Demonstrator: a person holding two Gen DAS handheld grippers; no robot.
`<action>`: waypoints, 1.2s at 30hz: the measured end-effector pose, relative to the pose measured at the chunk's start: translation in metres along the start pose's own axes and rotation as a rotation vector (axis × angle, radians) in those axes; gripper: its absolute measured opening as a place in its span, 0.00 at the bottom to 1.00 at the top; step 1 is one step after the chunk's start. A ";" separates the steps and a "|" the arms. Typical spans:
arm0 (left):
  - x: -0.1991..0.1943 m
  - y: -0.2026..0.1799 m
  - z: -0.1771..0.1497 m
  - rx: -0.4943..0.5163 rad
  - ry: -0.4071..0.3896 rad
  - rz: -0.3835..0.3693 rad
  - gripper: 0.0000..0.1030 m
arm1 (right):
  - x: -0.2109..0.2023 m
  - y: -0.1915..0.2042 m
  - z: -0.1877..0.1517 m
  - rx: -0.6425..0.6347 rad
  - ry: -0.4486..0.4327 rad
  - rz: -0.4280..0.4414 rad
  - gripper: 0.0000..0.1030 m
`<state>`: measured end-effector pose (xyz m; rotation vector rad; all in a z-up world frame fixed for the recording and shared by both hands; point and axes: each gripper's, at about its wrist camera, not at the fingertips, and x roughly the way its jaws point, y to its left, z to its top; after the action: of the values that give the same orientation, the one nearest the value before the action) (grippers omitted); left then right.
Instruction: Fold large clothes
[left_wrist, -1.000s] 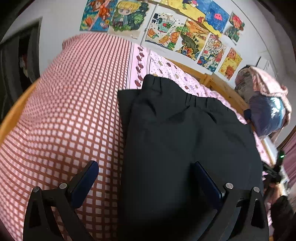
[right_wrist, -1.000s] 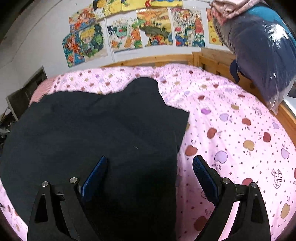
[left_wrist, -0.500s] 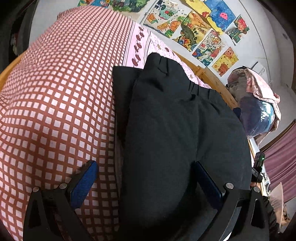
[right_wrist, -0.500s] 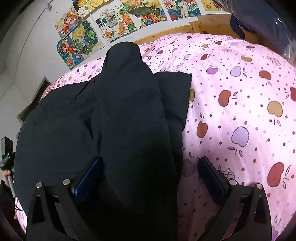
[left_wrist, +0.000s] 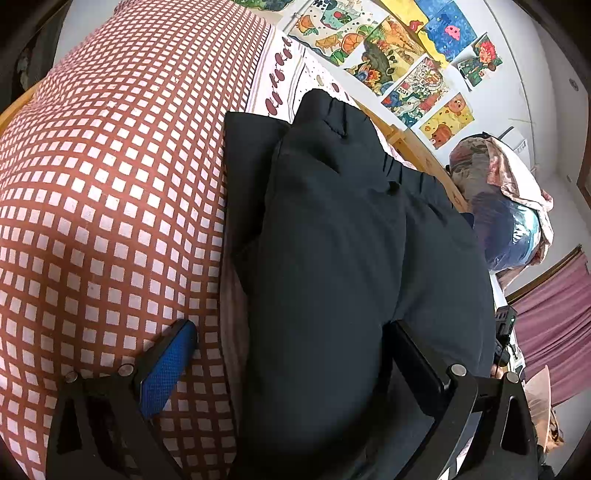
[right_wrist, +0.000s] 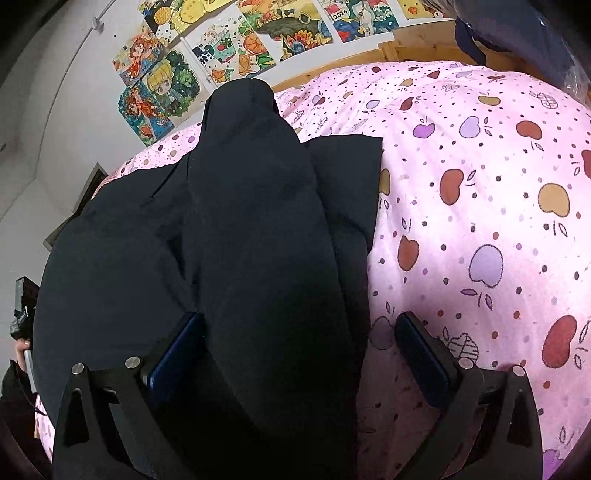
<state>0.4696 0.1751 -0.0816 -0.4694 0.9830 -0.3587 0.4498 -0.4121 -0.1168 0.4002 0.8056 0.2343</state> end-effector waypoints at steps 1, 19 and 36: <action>0.000 0.001 0.000 -0.002 0.001 -0.003 1.00 | -0.004 -0.007 -0.004 0.000 0.001 0.002 0.99; 0.001 0.014 0.003 0.034 0.033 -0.107 1.00 | 0.002 0.005 -0.014 0.000 0.118 0.192 0.99; 0.005 -0.009 -0.004 0.092 0.087 -0.176 1.00 | 0.006 0.028 -0.027 0.121 0.178 0.110 0.99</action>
<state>0.4674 0.1640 -0.0818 -0.4606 1.0077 -0.5839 0.4322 -0.3778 -0.1255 0.5443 0.9765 0.3278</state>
